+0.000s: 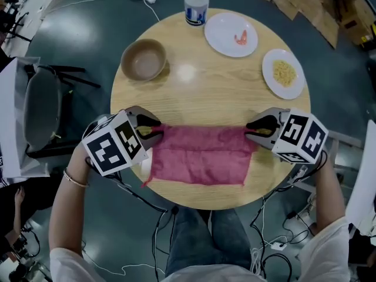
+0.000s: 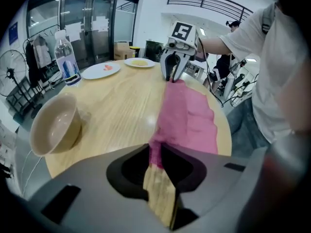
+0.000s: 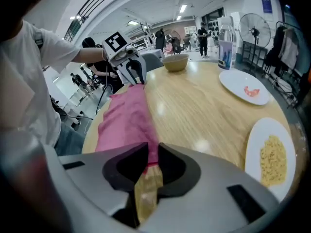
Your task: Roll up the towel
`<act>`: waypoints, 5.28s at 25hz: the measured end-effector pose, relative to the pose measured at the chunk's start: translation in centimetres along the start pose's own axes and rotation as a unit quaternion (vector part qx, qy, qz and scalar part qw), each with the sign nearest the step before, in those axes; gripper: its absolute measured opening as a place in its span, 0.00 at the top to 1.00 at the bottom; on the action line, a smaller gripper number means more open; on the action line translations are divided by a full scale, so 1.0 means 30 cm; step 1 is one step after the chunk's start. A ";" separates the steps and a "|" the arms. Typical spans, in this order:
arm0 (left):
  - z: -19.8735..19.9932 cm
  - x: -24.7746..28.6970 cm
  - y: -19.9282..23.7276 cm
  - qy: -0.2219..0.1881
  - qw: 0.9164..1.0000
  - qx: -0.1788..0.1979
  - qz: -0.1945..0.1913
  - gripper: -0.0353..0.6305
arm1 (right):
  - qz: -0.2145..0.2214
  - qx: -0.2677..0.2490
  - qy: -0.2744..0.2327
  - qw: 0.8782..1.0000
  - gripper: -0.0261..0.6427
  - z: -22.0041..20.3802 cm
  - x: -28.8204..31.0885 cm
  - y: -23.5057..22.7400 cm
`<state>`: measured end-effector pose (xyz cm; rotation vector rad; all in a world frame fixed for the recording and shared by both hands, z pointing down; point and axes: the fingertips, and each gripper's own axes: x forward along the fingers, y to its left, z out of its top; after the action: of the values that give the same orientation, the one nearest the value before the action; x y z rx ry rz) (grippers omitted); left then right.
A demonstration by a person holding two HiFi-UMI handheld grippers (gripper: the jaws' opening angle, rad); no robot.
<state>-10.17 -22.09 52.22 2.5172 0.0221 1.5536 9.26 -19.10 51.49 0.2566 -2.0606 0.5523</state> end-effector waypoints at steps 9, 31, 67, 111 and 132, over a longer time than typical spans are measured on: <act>0.020 -0.024 0.018 -0.013 0.999 0.037 0.035 0.92 | -0.014 -0.031 -0.015 0.999 0.94 0.013 -0.028 0.004; -0.023 -0.116 -0.159 -0.115 0.972 0.099 0.180 0.92 | -0.112 -0.124 -0.060 0.984 0.94 -0.018 -0.055 0.243; -0.052 -0.040 -0.123 -0.023 1.000 -0.004 0.003 0.84 | -0.013 0.002 -0.029 0.999 0.81 -0.021 -0.023 0.162; -0.034 -0.013 -0.096 0.012 0.998 0.026 0.063 0.92 | -0.102 -0.060 0.025 0.993 0.93 -0.028 -0.003 0.106; -0.063 -0.104 -0.223 -0.102 0.964 0.049 0.241 0.92 | -0.197 -0.117 -0.036 0.973 0.92 -0.018 -0.038 0.269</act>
<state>-12.70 -15.59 49.19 2.9001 -0.5992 1.4534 7.09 -11.82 48.50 0.5344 -2.0484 0.0569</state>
